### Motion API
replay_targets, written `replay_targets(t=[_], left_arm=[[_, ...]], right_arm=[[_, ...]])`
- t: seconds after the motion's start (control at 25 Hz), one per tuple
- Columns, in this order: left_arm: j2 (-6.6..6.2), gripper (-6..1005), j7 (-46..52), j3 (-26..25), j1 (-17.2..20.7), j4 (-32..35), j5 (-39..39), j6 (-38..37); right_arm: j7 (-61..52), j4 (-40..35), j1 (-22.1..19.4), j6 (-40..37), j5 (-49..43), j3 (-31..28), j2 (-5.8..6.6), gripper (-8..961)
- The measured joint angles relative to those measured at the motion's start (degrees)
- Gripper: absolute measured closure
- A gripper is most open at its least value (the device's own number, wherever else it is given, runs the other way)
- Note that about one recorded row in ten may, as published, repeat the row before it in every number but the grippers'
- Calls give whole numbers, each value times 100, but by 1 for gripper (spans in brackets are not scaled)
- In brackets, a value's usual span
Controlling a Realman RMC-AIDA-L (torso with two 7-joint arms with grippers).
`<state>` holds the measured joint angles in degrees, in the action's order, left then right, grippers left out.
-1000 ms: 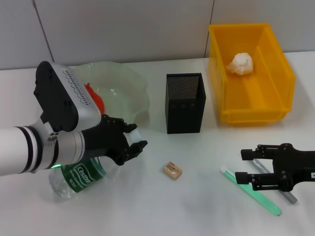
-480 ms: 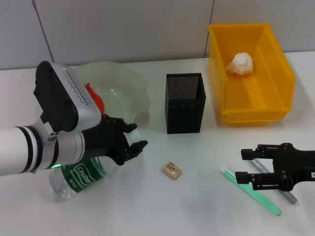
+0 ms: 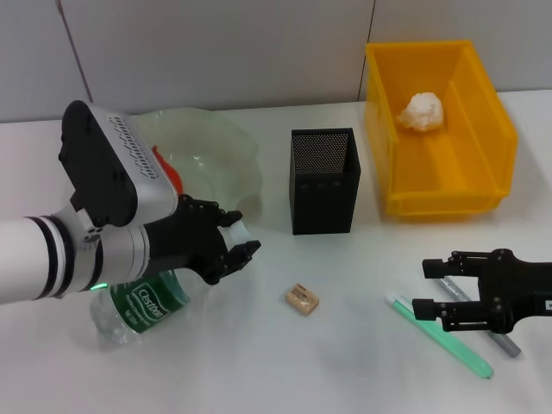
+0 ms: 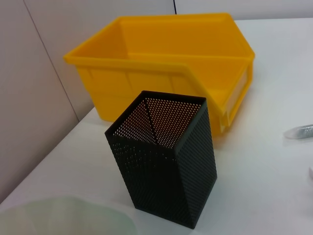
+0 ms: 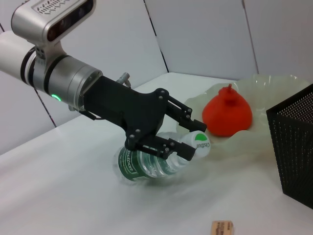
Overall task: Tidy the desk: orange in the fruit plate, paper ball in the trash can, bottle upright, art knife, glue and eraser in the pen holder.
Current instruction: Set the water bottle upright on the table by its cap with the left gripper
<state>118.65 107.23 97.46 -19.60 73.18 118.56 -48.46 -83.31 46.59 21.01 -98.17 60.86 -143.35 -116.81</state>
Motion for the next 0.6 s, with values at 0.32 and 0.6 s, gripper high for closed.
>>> replay_targets(t=[0.32,0.6], left_arm=[[-2,575,128,-18,19,137,0,-6],[6,575,206,-22,114,333,-1,13]], right_arm=[[0,14,0,61,9,0,0,201],[0,9,25,70,14,0,1,201]])
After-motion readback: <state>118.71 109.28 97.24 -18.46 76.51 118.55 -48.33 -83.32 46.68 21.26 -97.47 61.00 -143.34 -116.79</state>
